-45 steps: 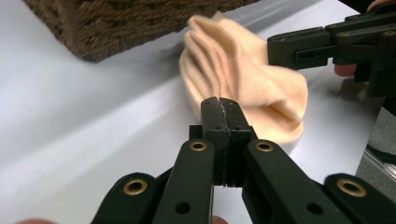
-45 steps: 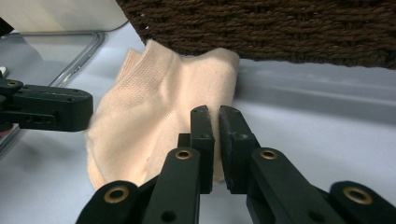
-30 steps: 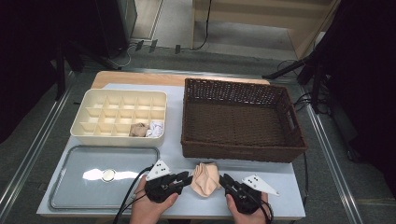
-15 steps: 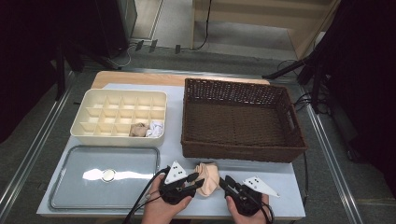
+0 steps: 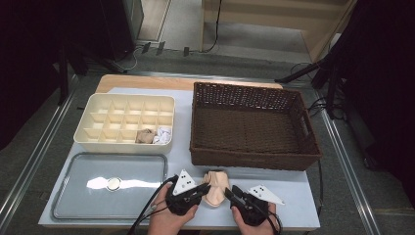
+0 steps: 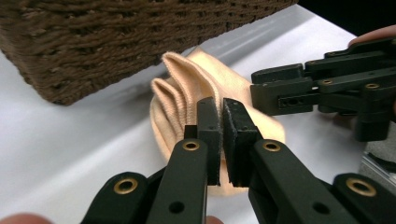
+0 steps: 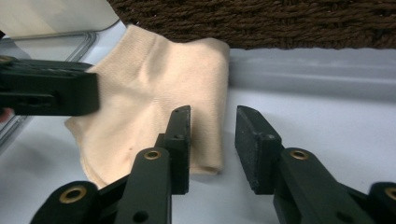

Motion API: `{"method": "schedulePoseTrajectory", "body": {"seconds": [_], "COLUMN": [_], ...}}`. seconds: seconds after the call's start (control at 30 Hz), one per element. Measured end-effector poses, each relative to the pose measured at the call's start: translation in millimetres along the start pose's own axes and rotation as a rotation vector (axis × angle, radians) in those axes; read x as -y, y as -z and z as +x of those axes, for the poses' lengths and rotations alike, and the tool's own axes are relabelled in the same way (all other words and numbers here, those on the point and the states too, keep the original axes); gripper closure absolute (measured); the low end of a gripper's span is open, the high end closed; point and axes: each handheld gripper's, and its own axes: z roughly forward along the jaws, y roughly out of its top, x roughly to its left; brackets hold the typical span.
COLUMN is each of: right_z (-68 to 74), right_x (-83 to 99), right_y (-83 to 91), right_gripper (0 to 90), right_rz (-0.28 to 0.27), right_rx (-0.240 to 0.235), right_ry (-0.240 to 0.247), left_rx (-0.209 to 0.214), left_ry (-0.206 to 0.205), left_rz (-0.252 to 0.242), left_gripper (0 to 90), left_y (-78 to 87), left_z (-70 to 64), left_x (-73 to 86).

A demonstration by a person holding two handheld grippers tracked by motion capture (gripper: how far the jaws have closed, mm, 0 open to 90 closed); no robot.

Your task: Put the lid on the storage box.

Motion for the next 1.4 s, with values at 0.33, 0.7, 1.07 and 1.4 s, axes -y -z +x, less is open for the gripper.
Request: {"method": "schedulePoseTrajectory", "body": {"seconds": [0.33,0.7,1.07,1.4], "right_z": [5.3,-2.2,-0.1,9.7], "right_x": [2.8,-5.3,-10.4,-14.1], "right_y": [-1.7,8.6,13.0,19.8], "right_gripper": [63.0,85.2,85.0,85.9], "right_rz": [0.007,0.061,0.048,0.012], "right_rx": [-0.006,-0.060,-0.047,-0.100], "right_ry": [-0.023,-0.075,-0.024,0.021], "left_rx": [-0.018,0.026,0.071,0.023], "left_ry": [0.040,0.085,0.069,0.118], "left_rz": [0.043,0.024,-0.018,0.075], "left_gripper": [86.7,80.5,82.5,90.0], "left_y": [-6.8,-1.3,-1.7,-35.5], "left_z": [11.0,5.3,-9.9,-4.4], "left_x": [10.4,6.5,-7.2,1.0]}}
